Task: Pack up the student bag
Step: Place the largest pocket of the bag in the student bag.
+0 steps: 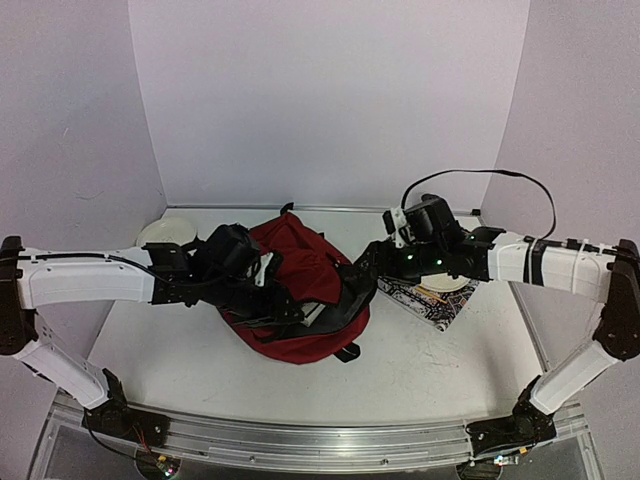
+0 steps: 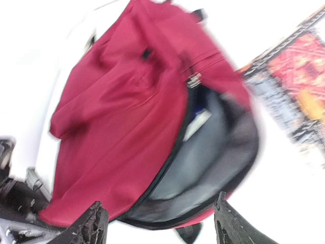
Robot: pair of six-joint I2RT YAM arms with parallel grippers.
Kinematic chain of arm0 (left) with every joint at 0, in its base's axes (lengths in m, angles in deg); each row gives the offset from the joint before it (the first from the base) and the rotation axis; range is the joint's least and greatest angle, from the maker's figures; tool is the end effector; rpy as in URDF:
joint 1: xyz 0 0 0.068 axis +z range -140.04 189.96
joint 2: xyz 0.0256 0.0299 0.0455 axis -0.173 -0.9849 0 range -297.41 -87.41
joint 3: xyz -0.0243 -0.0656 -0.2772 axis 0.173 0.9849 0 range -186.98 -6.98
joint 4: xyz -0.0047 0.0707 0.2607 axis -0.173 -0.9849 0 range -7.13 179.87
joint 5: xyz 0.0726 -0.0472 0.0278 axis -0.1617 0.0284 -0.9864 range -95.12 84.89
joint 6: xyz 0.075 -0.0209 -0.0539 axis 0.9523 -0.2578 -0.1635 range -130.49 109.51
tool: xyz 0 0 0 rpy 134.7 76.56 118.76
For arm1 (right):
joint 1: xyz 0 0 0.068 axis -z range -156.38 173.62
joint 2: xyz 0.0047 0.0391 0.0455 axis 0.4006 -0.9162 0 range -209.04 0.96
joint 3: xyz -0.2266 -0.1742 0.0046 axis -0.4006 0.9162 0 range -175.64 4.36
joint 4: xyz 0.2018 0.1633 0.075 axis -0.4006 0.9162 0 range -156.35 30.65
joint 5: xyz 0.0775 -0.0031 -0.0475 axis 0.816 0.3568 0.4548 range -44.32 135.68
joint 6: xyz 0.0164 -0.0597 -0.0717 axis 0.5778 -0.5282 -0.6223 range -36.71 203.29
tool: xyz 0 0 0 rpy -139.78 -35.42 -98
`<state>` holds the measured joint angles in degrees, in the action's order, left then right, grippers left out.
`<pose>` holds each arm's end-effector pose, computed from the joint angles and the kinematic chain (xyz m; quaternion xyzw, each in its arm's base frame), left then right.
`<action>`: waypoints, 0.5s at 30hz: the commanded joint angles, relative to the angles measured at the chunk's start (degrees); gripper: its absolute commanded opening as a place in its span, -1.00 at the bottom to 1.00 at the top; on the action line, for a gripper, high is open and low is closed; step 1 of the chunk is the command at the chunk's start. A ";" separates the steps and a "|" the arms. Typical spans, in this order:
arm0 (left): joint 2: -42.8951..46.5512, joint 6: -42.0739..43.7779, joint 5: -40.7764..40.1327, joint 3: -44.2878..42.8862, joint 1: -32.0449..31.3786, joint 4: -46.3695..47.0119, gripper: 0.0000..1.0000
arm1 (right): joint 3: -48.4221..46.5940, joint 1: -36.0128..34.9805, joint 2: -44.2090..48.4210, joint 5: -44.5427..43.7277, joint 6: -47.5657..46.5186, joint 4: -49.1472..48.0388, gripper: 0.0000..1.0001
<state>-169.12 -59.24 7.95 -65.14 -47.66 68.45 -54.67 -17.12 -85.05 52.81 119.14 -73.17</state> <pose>0.1703 -0.3047 0.2302 0.1144 0.9117 -0.3675 0.1438 0.2990 0.2715 0.2736 -0.0704 0.8161 0.3941 0.4168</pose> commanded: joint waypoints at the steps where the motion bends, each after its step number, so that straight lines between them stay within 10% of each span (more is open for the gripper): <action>1: -2.74 3.27 1.10 -7.51 -3.63 1.95 0.15 | -0.12 4.84 -3.10 -1.22 -7.07 5.54 0.47; 11: 0.03 6.46 -7.11 -12.96 -3.44 -1.50 0.88 | -8.57 6.52 -16.73 1.79 -9.06 5.67 0.48; 15: -0.56 5.60 -7.62 -12.63 1.02 -2.90 0.93 | -9.43 6.47 -18.96 4.60 -8.38 5.68 0.19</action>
<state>-171.14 -54.16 3.87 -75.54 -50.70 67.97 -61.22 -10.45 -102.37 54.09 111.20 -69.29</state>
